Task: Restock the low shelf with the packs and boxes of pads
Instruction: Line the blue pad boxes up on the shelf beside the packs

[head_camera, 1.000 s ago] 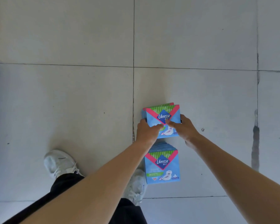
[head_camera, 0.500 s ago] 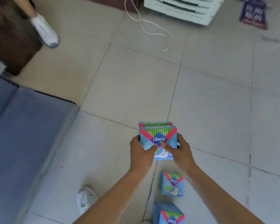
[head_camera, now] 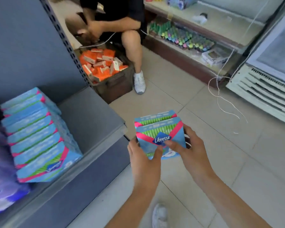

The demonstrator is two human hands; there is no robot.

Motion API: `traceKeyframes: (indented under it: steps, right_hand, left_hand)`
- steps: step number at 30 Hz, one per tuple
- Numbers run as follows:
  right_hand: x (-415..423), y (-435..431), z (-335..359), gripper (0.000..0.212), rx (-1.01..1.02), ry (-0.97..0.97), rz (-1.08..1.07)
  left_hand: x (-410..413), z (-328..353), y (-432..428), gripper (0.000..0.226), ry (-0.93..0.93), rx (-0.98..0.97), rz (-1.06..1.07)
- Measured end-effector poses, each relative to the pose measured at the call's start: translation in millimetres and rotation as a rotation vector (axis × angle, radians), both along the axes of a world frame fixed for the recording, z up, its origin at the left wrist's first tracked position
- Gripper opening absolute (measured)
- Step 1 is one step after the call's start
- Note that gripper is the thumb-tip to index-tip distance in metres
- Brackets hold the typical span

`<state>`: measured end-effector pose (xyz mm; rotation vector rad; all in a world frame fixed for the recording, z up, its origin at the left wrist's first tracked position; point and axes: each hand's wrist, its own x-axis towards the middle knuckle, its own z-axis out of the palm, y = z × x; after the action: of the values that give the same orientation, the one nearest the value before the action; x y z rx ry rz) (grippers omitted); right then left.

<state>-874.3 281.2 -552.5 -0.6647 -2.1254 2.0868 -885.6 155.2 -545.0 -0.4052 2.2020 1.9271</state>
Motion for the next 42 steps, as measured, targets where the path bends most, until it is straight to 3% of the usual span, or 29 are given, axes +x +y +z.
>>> traceKeyframes:
  steps: [11,16,26,33,42]
  right_hand:
    - [-176,-91,-14,0.05,0.006,0.094,0.519]
    - [-242,-136,-29,0.06,0.094,0.103,0.634]
    - [-297,-186,-49,0.077,0.194,0.137,0.584]
    - [-323,-206,-58,0.074,0.285,0.207,0.509]
    - [-338,-215,-64,0.067,0.365,0.202,0.567]
  left_hand:
    - [-116,-16,-68,0.051,0.174,-0.255,0.519]
    - [-170,-40,-95,0.057,0.227,-0.313,0.651]
    - [-230,-69,-123,0.064,0.229,-0.238,0.727]
    - [-263,-67,-141,0.068,0.186,-0.173,0.741]
    - [-273,-66,-145,0.073,0.118,-0.166,0.774]
